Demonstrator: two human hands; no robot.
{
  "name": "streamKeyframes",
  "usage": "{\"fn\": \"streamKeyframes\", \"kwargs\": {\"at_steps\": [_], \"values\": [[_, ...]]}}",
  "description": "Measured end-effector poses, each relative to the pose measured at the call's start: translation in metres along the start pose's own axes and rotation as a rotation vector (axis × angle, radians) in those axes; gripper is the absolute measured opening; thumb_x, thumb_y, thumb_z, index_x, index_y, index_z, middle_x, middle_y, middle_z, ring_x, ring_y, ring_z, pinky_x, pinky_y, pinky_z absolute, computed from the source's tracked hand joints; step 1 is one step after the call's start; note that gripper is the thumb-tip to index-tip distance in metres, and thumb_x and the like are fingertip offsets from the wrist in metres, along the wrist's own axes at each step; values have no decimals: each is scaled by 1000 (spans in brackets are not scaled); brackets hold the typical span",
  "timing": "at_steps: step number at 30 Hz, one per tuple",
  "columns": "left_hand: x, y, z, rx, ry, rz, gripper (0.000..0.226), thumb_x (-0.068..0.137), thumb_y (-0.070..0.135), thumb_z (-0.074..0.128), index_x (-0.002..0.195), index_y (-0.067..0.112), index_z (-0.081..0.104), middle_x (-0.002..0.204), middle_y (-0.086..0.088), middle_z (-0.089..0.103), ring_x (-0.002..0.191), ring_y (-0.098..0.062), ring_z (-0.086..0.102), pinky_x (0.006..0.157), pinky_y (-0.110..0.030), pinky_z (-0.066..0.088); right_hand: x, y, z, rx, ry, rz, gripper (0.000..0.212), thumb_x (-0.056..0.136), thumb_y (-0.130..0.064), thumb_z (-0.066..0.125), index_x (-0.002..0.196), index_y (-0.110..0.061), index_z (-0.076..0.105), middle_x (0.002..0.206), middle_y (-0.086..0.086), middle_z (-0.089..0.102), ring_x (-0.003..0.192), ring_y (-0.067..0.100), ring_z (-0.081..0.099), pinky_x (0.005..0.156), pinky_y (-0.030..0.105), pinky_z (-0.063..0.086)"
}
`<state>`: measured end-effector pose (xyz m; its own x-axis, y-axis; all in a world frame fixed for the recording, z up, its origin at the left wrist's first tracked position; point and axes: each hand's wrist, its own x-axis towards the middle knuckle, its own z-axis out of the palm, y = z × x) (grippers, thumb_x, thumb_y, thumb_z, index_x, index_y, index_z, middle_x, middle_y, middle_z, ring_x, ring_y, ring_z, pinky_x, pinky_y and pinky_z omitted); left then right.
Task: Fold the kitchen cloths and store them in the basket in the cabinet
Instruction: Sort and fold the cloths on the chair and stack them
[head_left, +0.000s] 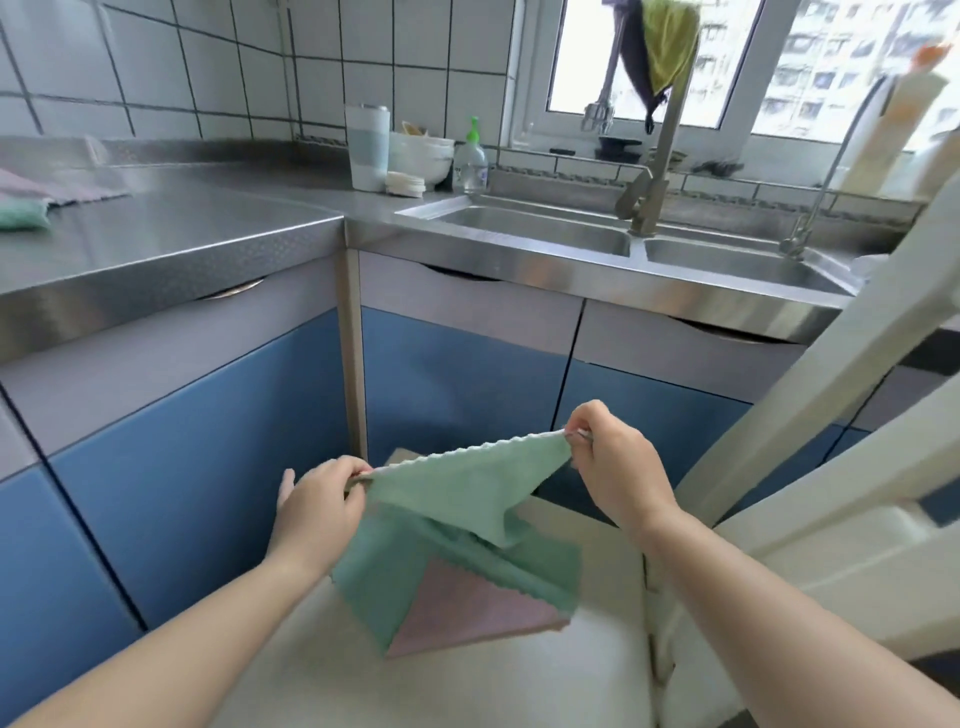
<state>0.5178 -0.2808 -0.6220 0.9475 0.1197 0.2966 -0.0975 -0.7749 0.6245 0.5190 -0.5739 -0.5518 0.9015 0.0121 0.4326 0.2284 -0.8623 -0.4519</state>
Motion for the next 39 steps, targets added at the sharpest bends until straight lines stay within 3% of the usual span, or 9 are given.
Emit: {"fn": "streamKeyframes", "kwargs": {"at_steps": [4, 7, 14, 21, 25, 27, 30, 36, 39], "values": [[22, 31, -35, 3, 125, 93, 7, 92, 20, 54, 90, 18, 60, 89, 5, 60, 82, -20, 50, 94, -44, 39, 12, -9, -32, 112, 38, 102, 8, 94, -16, 45, 90, -23, 47, 79, 0, 66, 77, 26, 60, 70, 36, 48], [37, 53, -62, -16, 204, 120, 12, 92, 26, 54, 88, 16, 57, 89, 1, 56, 83, -24, 53, 70, -36, 40, 22, -16, -51, 117, 86, 83, 1, 94, -16, 51, 94, -16, 52, 88, 3, 66, 80, 25, 60, 73, 37, 49], [51, 74, -101, -133, 300, 56, 5, 95, 19, 50, 94, 18, 55, 81, 0, 59, 76, -24, 52, 64, -31, 34, 42, -40, -69, 19, 83, -28, 18, 90, -10, 55, 100, -15, 69, 96, 1, 63, 90, 20, 57, 82, 31, 46], [23, 68, -117, -379, 290, 25, 5, 94, 13, 51, 94, 13, 55, 80, 4, 58, 80, -21, 52, 65, -21, 40, 26, -49, -74, -37, 156, -49, 11, 91, -22, 57, 94, -15, 65, 85, -8, 53, 88, 19, 48, 70, 27, 32], [-16, 46, -114, -409, 289, 23, 6, 96, 15, 48, 97, 11, 53, 88, -5, 60, 80, -21, 51, 64, -20, 38, -18, -53, -65, 94, 119, -15, 11, 89, -25, 58, 86, -14, 61, 80, -4, 59, 79, 18, 51, 64, 27, 35], [-44, 32, -108, -400, 259, 10, 7, 97, 16, 48, 97, 10, 52, 85, -6, 58, 74, -19, 48, 62, -19, 36, -50, -58, -56, 244, 73, 67, 11, 88, -20, 56, 79, -14, 57, 70, -1, 58, 65, 15, 48, 57, 19, 36], [-86, 8, -96, -392, 209, -8, 6, 96, 18, 50, 90, 15, 51, 78, -1, 56, 68, -14, 47, 60, -20, 36, -100, -56, -38, 377, 53, 168, 11, 86, -15, 52, 75, -13, 51, 64, -2, 51, 58, 12, 42, 54, 22, 35], [-165, -42, -61, -302, -89, -95, 12, 96, 20, 48, 84, 20, 51, 74, 0, 55, 64, -13, 45, 59, -28, 36, -198, -21, 14, 327, -74, 327, 20, 92, -27, 52, 80, -11, 52, 70, 8, 58, 65, 27, 52, 56, 34, 39], [-190, -59, -46, -256, -229, -164, 10, 95, 24, 52, 85, 23, 51, 78, 2, 59, 71, -15, 53, 63, -29, 39, -231, -10, 29, 278, -152, 436, 29, 93, -33, 49, 72, -14, 43, 61, 2, 47, 58, 19, 42, 56, 34, 31]]}}
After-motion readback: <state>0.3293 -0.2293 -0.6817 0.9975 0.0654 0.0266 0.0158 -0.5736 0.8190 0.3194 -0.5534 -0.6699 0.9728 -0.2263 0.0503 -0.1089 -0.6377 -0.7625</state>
